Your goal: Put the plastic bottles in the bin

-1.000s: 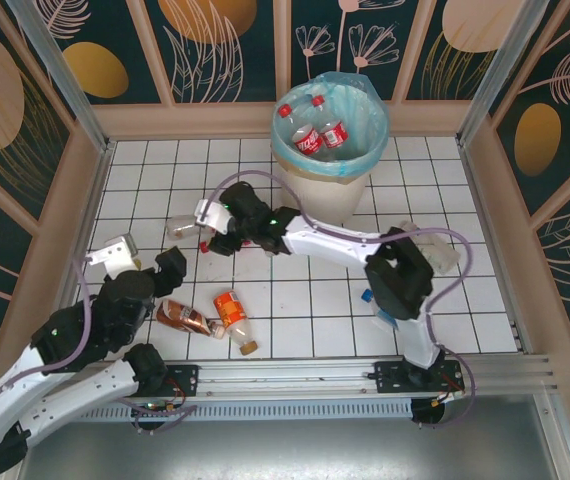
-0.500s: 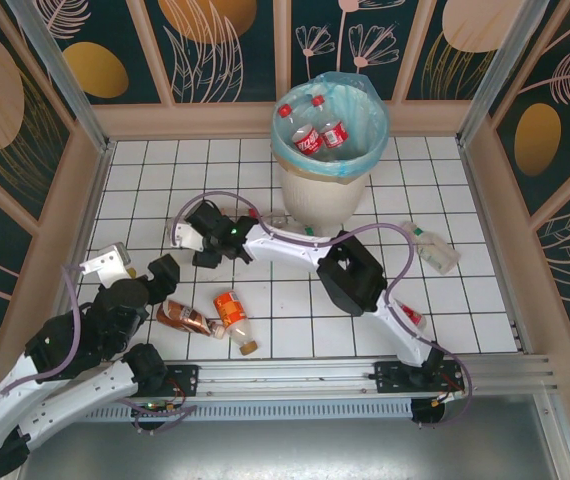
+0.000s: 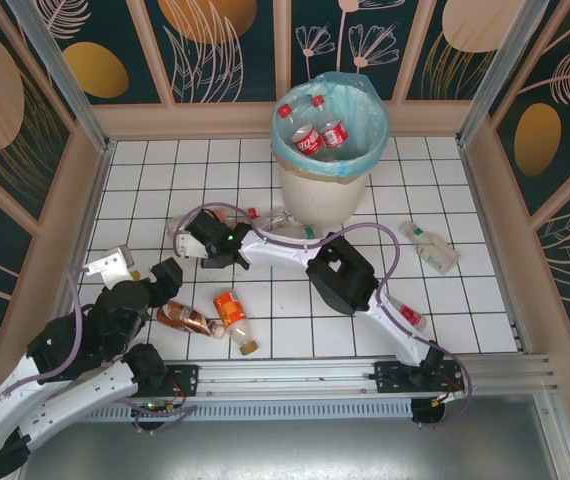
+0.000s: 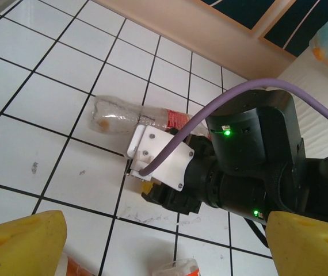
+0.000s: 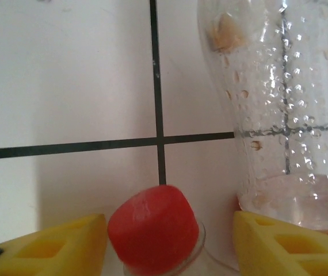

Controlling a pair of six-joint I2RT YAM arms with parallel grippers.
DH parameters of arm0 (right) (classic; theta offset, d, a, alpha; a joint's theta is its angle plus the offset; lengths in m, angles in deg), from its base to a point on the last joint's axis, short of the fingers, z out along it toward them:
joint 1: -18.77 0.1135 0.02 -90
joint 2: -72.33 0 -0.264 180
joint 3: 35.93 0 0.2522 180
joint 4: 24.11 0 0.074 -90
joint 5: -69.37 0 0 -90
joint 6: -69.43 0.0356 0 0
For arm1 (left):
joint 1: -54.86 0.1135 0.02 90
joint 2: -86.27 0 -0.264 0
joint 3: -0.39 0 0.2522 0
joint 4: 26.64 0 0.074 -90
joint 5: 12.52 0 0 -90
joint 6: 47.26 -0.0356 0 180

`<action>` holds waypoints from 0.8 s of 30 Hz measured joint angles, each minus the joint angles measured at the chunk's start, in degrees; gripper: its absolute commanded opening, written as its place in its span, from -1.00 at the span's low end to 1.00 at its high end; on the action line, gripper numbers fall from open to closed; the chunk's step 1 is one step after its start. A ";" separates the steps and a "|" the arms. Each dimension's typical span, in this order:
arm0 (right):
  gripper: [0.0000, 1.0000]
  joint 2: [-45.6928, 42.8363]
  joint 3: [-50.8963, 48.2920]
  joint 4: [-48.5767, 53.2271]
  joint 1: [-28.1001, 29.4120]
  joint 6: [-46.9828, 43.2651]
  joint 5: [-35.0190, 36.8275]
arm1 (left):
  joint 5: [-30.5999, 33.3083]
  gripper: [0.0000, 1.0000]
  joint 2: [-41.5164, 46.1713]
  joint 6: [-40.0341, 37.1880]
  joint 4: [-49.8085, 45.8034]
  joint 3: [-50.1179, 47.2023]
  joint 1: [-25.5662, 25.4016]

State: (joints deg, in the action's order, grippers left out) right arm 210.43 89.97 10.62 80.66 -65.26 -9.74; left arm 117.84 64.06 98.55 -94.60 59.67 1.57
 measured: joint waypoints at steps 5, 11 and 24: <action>-0.26 0.00 0.00 -0.68 0.72 -2.12 1.09 | -0.04 0.79 0.00 0.00 0.00 0.00 0.00; -0.41 -0.68 -0.02 -1.03 1.14 -2.51 1.25 | 0.22 0.78 -0.22 -0.22 -0.11 1.68 0.00; -0.58 -26.43 -7.43 -9.35 0.92 1.44 -1.46 | 6.78 0.78 -13.88 -14.78 1.44 21.66 0.02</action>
State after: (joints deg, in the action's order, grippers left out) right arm 184.01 82.54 1.27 81.57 -63.81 -11.20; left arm 124.62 50.18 83.78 -93.16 81.33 1.59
